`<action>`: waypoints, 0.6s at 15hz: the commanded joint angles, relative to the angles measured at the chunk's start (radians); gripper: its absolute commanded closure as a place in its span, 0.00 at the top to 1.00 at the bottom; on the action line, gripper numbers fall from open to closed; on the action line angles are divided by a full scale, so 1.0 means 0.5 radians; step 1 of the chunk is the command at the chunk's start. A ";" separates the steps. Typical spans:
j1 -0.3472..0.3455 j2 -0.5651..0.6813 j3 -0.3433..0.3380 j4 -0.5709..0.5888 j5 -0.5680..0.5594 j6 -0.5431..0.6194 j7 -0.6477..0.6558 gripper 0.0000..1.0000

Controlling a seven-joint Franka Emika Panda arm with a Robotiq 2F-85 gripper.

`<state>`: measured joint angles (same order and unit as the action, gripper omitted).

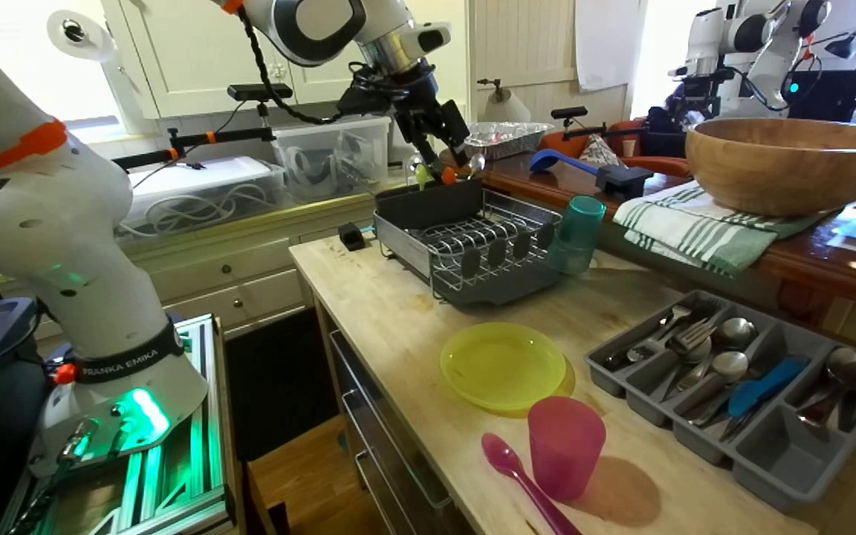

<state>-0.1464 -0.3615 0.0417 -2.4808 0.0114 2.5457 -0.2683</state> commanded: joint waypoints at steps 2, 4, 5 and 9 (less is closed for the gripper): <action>0.037 -0.072 -0.112 -0.127 -0.062 0.008 0.215 1.00; 0.006 -0.093 -0.148 -0.184 -0.066 0.027 0.293 1.00; -0.005 -0.098 -0.173 -0.216 -0.063 0.040 0.318 1.00; -0.098 -0.156 -0.276 -0.357 -0.077 0.064 0.423 1.00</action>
<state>-0.1631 -0.3866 -0.0660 -2.5802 0.0093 2.5507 -0.1193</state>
